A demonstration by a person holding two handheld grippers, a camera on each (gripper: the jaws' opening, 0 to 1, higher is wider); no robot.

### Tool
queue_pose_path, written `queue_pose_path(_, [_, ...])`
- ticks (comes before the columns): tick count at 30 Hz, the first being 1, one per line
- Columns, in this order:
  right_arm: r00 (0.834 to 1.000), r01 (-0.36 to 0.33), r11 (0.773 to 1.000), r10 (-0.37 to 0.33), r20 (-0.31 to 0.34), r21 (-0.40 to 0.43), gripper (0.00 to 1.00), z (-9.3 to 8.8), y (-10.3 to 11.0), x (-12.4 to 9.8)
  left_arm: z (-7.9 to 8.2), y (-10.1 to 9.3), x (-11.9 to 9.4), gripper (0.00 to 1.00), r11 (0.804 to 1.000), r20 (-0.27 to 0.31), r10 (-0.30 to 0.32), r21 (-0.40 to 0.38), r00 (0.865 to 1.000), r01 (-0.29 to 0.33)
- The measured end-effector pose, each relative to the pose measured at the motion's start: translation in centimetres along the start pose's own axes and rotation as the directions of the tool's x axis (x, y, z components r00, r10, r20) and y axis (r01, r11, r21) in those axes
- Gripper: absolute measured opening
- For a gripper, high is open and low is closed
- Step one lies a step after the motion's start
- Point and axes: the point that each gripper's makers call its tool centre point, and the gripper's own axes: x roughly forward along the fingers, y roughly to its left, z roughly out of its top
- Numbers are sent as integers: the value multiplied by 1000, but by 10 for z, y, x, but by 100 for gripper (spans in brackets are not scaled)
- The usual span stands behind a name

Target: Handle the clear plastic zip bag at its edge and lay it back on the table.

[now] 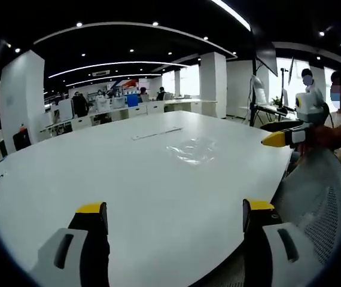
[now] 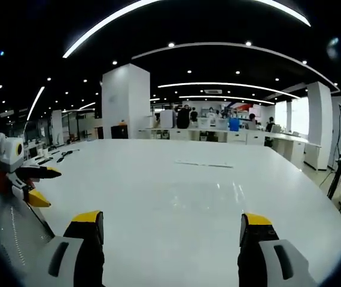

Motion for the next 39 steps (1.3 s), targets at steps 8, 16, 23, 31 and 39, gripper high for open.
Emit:
queue_pose_path(8, [1000, 1, 1000, -1, 8, 4, 93, 0, -2, 0, 6, -1, -2, 94, 1000, 36, -4, -24, 999, 4])
queue_pose_path(16, [1000, 2, 1000, -2, 2, 2, 93, -1, -2, 1, 9, -2, -4, 94, 1000, 42, -2, -24, 999, 3])
queue_pose_path(23, [1000, 3, 1000, -3, 0, 4, 93, -1, -1, 1, 10, -2, -4, 93, 1000, 44, 1, -25, 999, 0])
queue_pose_path(31, [1000, 12, 1000, -12, 12, 15, 93, 2, -2, 0, 7, -2, -2, 92, 1000, 27, -6, -23, 1000, 6])
queue_pose_path(39, [1000, 21, 1000, -21, 22, 22, 93, 4, -3, -2, 4, -1, -1, 92, 1000, 19, -5, -20, 1000, 5])
